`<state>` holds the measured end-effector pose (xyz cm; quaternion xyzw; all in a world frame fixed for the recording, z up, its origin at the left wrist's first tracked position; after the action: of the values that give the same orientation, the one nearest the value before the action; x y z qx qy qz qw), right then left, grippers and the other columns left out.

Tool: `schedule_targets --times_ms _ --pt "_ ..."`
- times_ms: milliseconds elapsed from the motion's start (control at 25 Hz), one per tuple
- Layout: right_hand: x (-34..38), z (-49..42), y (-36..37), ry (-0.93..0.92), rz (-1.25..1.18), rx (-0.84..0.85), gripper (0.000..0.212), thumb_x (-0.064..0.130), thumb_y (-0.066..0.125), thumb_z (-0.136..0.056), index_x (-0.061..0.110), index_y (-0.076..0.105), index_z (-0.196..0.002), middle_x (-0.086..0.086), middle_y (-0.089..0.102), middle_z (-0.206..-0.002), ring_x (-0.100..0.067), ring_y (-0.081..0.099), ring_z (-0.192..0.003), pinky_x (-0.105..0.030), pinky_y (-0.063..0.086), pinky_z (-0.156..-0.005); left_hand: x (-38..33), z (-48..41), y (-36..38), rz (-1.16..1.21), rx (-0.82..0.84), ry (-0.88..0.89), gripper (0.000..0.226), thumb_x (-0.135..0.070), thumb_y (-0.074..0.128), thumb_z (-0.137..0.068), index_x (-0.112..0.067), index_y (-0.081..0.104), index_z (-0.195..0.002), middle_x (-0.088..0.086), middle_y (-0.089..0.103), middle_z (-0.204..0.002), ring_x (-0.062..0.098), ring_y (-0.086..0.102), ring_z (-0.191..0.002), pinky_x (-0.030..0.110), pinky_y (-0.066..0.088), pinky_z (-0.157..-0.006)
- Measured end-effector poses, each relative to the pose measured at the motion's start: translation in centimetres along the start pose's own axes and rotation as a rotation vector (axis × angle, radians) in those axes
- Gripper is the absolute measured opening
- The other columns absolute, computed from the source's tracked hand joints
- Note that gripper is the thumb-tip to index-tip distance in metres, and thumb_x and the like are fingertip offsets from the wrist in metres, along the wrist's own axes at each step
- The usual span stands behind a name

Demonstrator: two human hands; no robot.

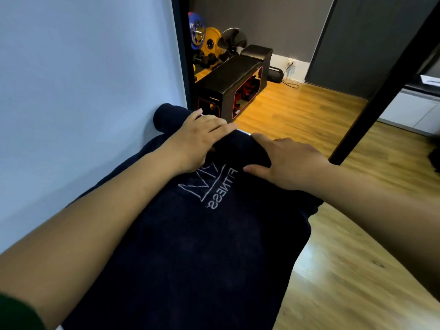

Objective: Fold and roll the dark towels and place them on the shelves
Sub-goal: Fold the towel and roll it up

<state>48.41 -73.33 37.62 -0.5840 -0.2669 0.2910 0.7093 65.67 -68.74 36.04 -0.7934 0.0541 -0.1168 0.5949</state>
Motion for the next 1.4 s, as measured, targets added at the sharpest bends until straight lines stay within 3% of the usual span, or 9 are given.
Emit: schedule_targets --times_ms 200,280,440,560,720,880,1160,1320,1400 --pt "0.9 0.5 0.4 0.010 0.215 -0.170 0.074 0.072 0.033 -0.091 0.031 0.010 -0.147 -0.007 0.056 -0.121 -0.029 0.060 -0.099 -0.034 0.042 -0.061 -0.2 1.0 0.6 0.008 -0.167 -0.008 0.077 0.008 0.056 -0.077 -0.020 0.036 -0.146 0.005 0.048 -0.139 0.027 0.039 -0.136 0.056 0.016 -0.118" --pt "1.9 1.3 1.0 0.041 0.276 -0.243 0.075 0.069 0.031 -0.093 0.026 0.009 -0.150 -0.010 0.053 -0.126 -0.030 0.058 -0.102 -0.034 0.036 -0.062 -0.3 1.8 0.6 0.033 -0.218 -0.013 0.077 0.010 0.056 -0.075 -0.020 0.036 -0.144 0.007 0.046 -0.143 0.029 0.036 -0.140 0.059 0.015 -0.118" --pt "3.8 2.6 1.9 0.068 0.250 -0.286 0.079 0.066 0.020 -0.095 0.016 0.003 -0.155 -0.025 0.030 -0.151 -0.043 0.047 -0.121 -0.046 0.041 -0.090 -1.1 3.4 0.0 0.146 -0.244 -0.045 0.069 0.000 0.053 -0.075 -0.017 0.039 -0.140 0.010 0.038 -0.152 0.029 0.025 -0.147 0.061 0.005 -0.119" --pt "5.7 4.1 2.3 0.072 0.229 -0.276 0.087 0.069 0.012 -0.093 0.013 -0.008 -0.155 -0.029 0.008 -0.158 -0.049 0.023 -0.140 -0.061 0.022 -0.110 -1.6 4.2 -1.1 0.177 -0.253 -0.025 0.063 -0.015 0.045 -0.075 -0.014 0.047 -0.139 0.006 0.041 -0.152 0.025 0.027 -0.146 0.063 0.006 -0.117" --pt "7.5 5.3 3.1 0.074 0.228 -0.249 0.087 0.069 0.007 -0.093 0.012 -0.028 -0.148 -0.027 -0.013 -0.159 -0.050 -0.002 -0.145 -0.065 0.002 -0.114 -1.9 4.9 -1.7 0.143 -0.227 -0.058 0.060 -0.043 0.037 -0.093 -0.018 0.042 -0.147 0.003 0.037 -0.155 0.020 0.027 -0.147 0.059 0.011 -0.118" --pt "8.4 6.4 3.4 0.025 0.191 -0.239 0.087 0.070 0.008 -0.092 0.014 -0.029 -0.146 -0.027 -0.024 -0.156 -0.050 -0.015 -0.144 -0.064 -0.010 -0.113 -2.2 6.4 -1.7 0.152 -0.226 -0.109 0.056 -0.047 0.032 -0.099 -0.022 0.041 -0.148 0.000 0.037 -0.155 0.018 0.023 -0.148 0.058 0.010 -0.119" --pt "10.4 8.3 4.1 -0.008 0.187 -0.302 0.087 0.071 0.031 -0.090 0.011 0.025 -0.152 -0.033 0.012 -0.157 -0.056 0.009 -0.143 -0.068 0.005 -0.113 -2.7 9.7 -2.5 0.194 -0.262 -0.147 0.048 -0.043 0.037 -0.101 -0.023 0.047 -0.143 0.000 0.043 -0.151 0.021 0.030 -0.145 0.058 0.014 -0.119" --pt "13.2 10.7 5.3 -0.111 0.088 -0.354 0.090 0.069 0.063 -0.075 0.008 0.049 -0.140 -0.037 0.029 -0.149 -0.060 0.022 -0.137 -0.069 0.009 -0.111 -3.2 12.5 -3.6 0.099 -0.345 -0.157 0.041 -0.038 0.041 -0.099 -0.020 0.052 -0.134 0.002 0.058 -0.134 0.025 0.049 -0.130 0.060 0.020 -0.115" --pt "14.2 11.9 4.6 -0.179 0.070 -0.408 0.086 0.060 0.076 -0.067 0.010 0.057 -0.135 -0.037 0.046 -0.138 -0.061 0.039 -0.126 -0.066 0.022 -0.105 -3.4 13.3 -3.9 0.020 -0.371 -0.174 0.047 -0.042 0.039 -0.099 -0.016 0.049 -0.136 0.000 0.059 -0.123 0.025 0.054 -0.118 0.060 0.021 -0.115"
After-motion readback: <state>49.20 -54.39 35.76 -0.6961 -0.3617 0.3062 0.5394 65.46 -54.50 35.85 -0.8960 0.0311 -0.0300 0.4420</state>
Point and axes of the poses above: each hand's wrist, its own z-axis away from the middle knuckle, its own y-axis out of the palm, x = y × z, the point moved 6 cm from there along -z, towards the middle knuckle
